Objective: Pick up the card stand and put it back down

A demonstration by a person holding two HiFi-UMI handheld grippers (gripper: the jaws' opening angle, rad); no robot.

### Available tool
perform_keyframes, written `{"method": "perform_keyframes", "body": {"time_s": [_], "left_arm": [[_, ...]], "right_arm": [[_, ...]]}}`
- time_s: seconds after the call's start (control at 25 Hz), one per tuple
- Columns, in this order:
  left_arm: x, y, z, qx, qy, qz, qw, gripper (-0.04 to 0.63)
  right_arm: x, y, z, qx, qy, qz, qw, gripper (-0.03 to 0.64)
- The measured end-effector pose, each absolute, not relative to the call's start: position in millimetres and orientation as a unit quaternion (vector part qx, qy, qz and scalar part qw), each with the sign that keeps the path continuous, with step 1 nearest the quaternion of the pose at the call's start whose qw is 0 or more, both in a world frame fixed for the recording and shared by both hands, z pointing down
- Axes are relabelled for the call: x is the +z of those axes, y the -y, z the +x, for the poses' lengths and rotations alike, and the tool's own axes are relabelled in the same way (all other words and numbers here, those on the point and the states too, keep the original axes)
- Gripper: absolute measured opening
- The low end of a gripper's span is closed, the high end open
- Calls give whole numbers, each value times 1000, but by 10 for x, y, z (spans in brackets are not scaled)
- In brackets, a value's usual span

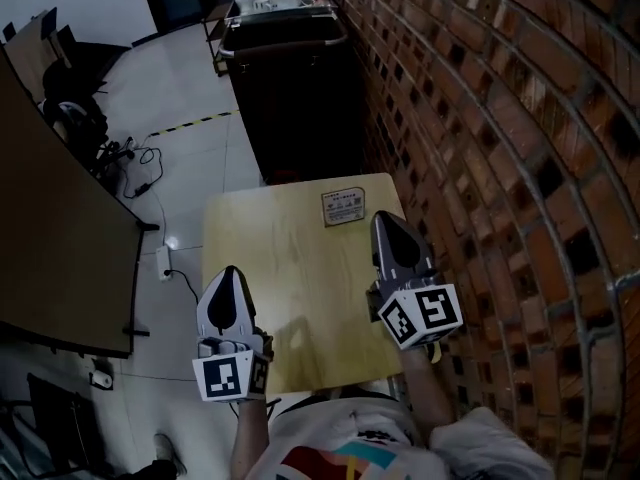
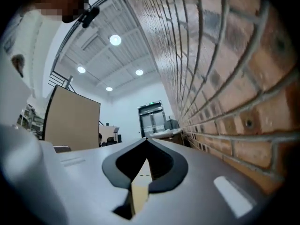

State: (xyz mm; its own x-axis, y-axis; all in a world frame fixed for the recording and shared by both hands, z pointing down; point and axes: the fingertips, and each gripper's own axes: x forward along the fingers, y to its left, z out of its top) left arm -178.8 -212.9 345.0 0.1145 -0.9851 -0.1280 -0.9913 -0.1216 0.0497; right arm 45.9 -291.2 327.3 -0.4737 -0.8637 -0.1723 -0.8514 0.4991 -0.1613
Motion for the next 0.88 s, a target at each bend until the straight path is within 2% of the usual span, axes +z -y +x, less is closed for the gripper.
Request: {"method": "perform_keyframes", "body": {"time_s": [0.28,0.64,0.88], "left_arm": [[3247,1903,-1534,71,-632,-770,57,5],[3068,1744,-1552,84,-628,-770,80,5],[3023,1691,-1581,86,-628,-769,86,5]], "right_arm": [[3125,2017,497,-8,-866,-485,122,0],[3243,1956,436,3,-862,-500,79,0],[3254,1950,404,-6,-863,-499,83,0]]}}
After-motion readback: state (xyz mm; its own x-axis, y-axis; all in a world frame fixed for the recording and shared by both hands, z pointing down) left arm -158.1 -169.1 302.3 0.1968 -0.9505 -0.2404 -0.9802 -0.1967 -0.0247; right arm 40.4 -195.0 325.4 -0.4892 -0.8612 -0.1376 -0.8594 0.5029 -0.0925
